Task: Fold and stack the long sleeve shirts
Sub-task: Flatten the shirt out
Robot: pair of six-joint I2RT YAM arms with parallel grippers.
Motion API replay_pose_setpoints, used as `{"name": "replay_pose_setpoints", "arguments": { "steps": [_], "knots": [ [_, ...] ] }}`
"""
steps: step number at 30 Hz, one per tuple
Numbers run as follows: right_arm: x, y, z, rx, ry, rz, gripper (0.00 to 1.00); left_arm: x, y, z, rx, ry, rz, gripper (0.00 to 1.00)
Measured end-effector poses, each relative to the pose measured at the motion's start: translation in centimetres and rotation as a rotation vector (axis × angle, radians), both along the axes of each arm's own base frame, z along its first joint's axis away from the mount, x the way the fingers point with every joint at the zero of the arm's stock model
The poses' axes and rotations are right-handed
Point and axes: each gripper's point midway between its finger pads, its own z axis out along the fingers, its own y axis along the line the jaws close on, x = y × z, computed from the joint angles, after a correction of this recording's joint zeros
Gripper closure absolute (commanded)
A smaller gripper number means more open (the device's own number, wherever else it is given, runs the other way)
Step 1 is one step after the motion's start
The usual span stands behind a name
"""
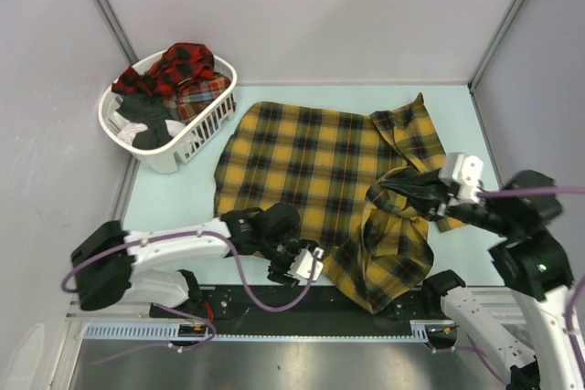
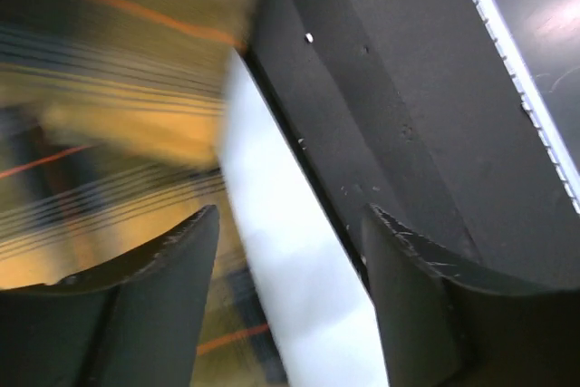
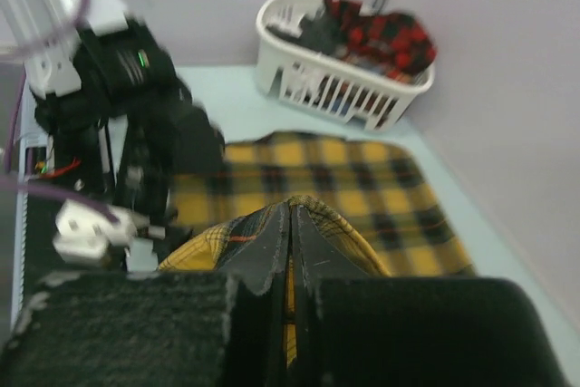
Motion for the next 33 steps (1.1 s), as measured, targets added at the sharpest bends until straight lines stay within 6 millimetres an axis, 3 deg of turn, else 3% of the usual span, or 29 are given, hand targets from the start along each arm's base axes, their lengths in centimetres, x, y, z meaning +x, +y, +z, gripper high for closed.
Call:
{"name": "replay_pose_setpoints", "arguments": {
  "steps": [3, 5, 10, 13, 16, 19, 21, 23, 24, 26, 31, 33],
  "knots": [
    [1.8, 1.0, -4.9, -0.052, 0.101, 0.026, 1.0, 0.6, 0.3, 3.3, -0.095, -0.079, 0.032, 0.15],
    [2.9, 1.7, -6.8, -0.069, 0.147, 0.042, 1.0, 1.6, 0.6, 6.0, -0.167, -0.12, 0.099, 0.04],
    [5.5, 4.0, -7.3, -0.025, 0.207, 0.106, 1.0, 7.3, 2.8, 12.2, -0.279, -0.148, 0.439, 0.01],
    [5.9, 6.8, -7.7, 0.007, 0.253, 0.186, 1.0, 10.2, 3.8, 16.3, -0.344, -0.172, 0.604, 0.01],
    [4.0, 11.2, -9.6, -0.006, 0.323, 0.327, 1.0, 12.2, 5.6, 19.0, -0.395, -0.195, 0.743, 0.01],
    [-0.4, 14.6, -12.3, -0.083, 0.333, 0.495, 1.0, 15.6, 9.6, 20.0, -0.413, -0.2, 0.975, 0.01],
    [-4.1, 15.8, -13.6, -0.141, 0.276, 0.613, 1.0, 17.9, 12.8, 19.9, -0.403, -0.199, 1.134, 0.01],
    [-7.4, 16.3, -14.8, -0.186, 0.196, 0.718, 1.0, 18.8, 14.7, 19.2, -0.387, -0.184, 1.227, 0.02],
    [-8.4, 16.4, -15.5, -0.207, 0.153, 0.753, 1.0, 18.9, 15.0, 18.7, -0.378, -0.175, 1.244, 0.03],
    [-7.9, 16.7, -16.5, -0.238, 0.105, 0.737, 1.0, 18.5, 15.1, 17.2, -0.352, -0.144, 1.245, 0.05],
    [-2.8, 17.2, -20.8, -0.392, 0.146, 0.605, 0.17, 17.7, 14.7, 13.7, -0.264, -0.067, 1.205, 0.01],
    [-1.3, 16.5, -22.6, -0.47, 0.19, 0.552, 0.01, 17.7, 14.5, 12.7, -0.235, -0.067, 1.17, 0.01]
  ]
}}
